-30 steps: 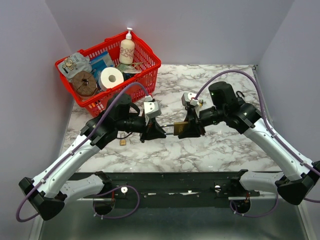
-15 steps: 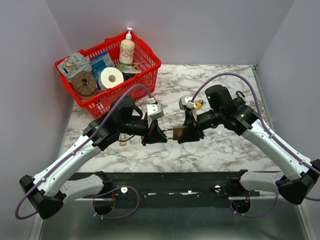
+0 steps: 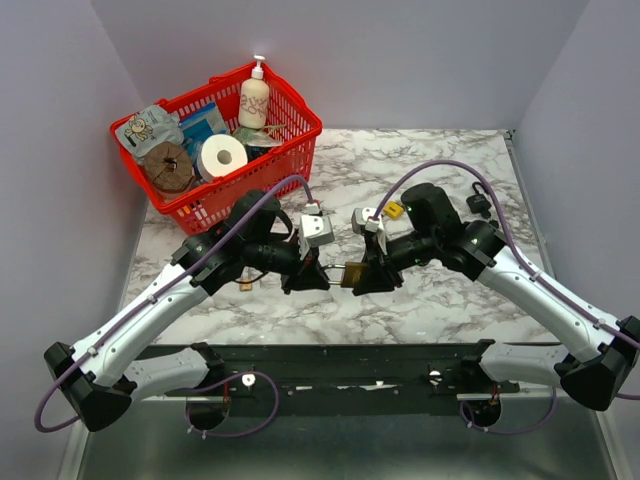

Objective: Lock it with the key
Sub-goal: Lock the lock.

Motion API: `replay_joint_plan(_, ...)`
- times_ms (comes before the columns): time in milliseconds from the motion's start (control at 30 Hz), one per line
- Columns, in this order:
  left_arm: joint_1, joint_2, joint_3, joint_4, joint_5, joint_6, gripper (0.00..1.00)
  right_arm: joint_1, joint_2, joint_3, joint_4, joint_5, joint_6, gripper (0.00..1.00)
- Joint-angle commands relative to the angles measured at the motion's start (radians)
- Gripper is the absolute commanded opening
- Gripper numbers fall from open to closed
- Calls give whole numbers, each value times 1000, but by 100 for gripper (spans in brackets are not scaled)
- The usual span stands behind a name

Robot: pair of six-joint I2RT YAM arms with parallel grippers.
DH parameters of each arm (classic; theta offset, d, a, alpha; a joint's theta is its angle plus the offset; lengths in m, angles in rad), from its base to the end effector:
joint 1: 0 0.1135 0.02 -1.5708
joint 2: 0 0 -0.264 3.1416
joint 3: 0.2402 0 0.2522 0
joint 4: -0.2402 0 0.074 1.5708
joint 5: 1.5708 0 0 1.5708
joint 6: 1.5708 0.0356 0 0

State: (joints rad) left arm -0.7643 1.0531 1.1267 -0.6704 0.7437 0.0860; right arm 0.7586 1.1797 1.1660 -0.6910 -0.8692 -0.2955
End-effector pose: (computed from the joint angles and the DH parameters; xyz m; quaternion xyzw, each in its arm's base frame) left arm 0.1364 -0.1642 0.3644 0.4945 0.6799 -0.4479 0.3043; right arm 0.1548 0.1841 0.3514 -0.5668 0.6227 0.4593 0.2828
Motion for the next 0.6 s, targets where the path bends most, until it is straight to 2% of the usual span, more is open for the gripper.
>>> replay_joint_plan(0, -3, 54, 99, 298, -87, 23, 0, 56, 24, 20, 206, -25, 71, 1)
replay_joint_plan(67, 29, 67, 113, 307, -81, -50, 3, 18, 23, 6, 276, 7, 142, 1)
replay_joint_plan(167, 147, 68, 79, 363, -21, -231, 20, -88, 18, -18, 385, 48, 255, 1)
replay_joint_plan(200, 173, 65, 67, 414, -11, -270, 39, -137, 18, -20, 409, 58, 278, 1)
replay_joint_plan(267, 236, 59, 36, 478, -6, -372, 53, -180, 21, -25, 467, 82, 350, 1)
replay_joint_plan(300, 249, 58, 32, 489, -21, -400, 67, -211, 20, -28, 487, 93, 369, 1)
replay_joint_plan(333, 258, 56, 33, 492, -49, -429, 73, -223, 12, -31, 505, 119, 393, 1)
replay_joint_plan(367, 269, 62, 45, 491, -93, -449, 92, -229, 5, -40, 539, 134, 403, 1)
replay_joint_plan(400, 272, 68, 53, 489, -110, -497, 99, -238, -8, -51, 560, 160, 409, 1)
replay_joint_plan(567, 270, 128, 105, 522, -225, -685, 99, -239, -116, -143, 746, 392, 440, 1)
